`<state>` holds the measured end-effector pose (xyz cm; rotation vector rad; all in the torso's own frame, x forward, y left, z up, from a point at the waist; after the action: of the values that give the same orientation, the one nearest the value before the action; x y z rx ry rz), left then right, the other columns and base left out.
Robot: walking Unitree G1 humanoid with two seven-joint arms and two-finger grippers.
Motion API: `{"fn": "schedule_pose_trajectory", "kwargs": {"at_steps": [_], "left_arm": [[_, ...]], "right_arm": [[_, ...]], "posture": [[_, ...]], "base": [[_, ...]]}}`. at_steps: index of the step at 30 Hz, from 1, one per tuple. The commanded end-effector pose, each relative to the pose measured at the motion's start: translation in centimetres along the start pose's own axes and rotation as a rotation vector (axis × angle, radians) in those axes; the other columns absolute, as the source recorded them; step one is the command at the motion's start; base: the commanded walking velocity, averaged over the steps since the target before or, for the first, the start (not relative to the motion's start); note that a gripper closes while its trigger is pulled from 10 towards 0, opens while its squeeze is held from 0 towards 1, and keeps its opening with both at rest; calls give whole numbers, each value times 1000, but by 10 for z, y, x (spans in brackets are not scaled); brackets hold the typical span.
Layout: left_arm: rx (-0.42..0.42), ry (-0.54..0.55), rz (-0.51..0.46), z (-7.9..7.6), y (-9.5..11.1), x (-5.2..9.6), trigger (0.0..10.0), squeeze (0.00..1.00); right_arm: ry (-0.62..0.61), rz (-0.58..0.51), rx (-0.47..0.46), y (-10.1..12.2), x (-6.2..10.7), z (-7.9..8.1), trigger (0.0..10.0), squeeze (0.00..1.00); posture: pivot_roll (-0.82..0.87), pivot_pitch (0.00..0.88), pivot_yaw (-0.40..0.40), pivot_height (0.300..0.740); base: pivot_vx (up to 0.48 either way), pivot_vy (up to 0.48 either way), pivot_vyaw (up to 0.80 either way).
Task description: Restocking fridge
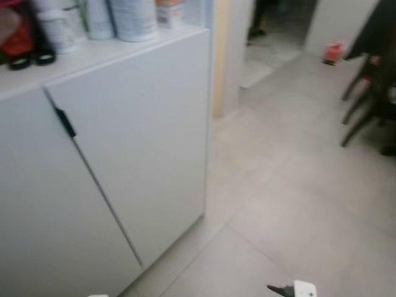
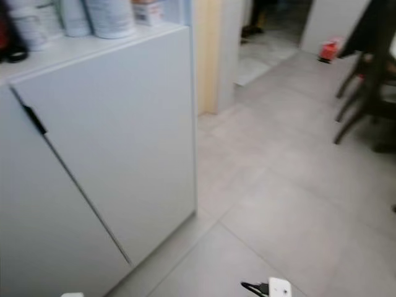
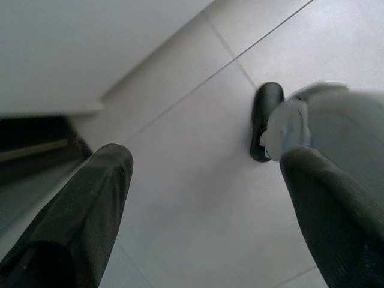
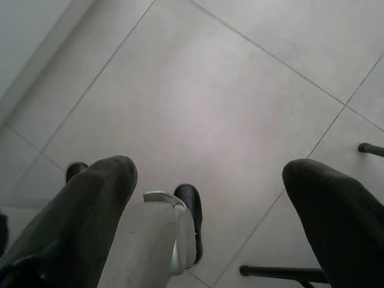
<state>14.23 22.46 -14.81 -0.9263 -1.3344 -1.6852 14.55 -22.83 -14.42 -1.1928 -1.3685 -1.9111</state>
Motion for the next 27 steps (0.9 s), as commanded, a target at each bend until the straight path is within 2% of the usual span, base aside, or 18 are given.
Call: {"fn": "schedule_pose_trajectory", "kwargs": {"at_steps": [1,20,27], "left_arm": [[-18,16,26,8,-7,1,10000,0],[-28,11,35,2,-8,1,10000,0],[-36,21,38,11,-10,1,10000,0]], "right_arm": [[14,8,-2,-1,-1,8,10000,0],[14,18,3,-2,-1,8,10000,0],[15,19,-3,-3,-2,9,10000,0]], "posture": [[-92,0,10,740],[-89,0,7,740],[-87,0,14,740]], "base": [[0,0,800],[0,0,800],[0,0,800]]}}
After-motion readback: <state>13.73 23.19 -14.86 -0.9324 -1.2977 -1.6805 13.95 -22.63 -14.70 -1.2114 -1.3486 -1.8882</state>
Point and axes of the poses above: a point about 5 cm out from each wrist's last joint towards the gripper, its own x axis pointing back from the gripper into the wrist, its own y axis along the axis of the wrist's last joint, z = x × y, the point moved 5 cm from there along -x, pointing out of the wrist towards the gripper, and after that the axes turned 10 degrees about -x, right-handed, at the moved point
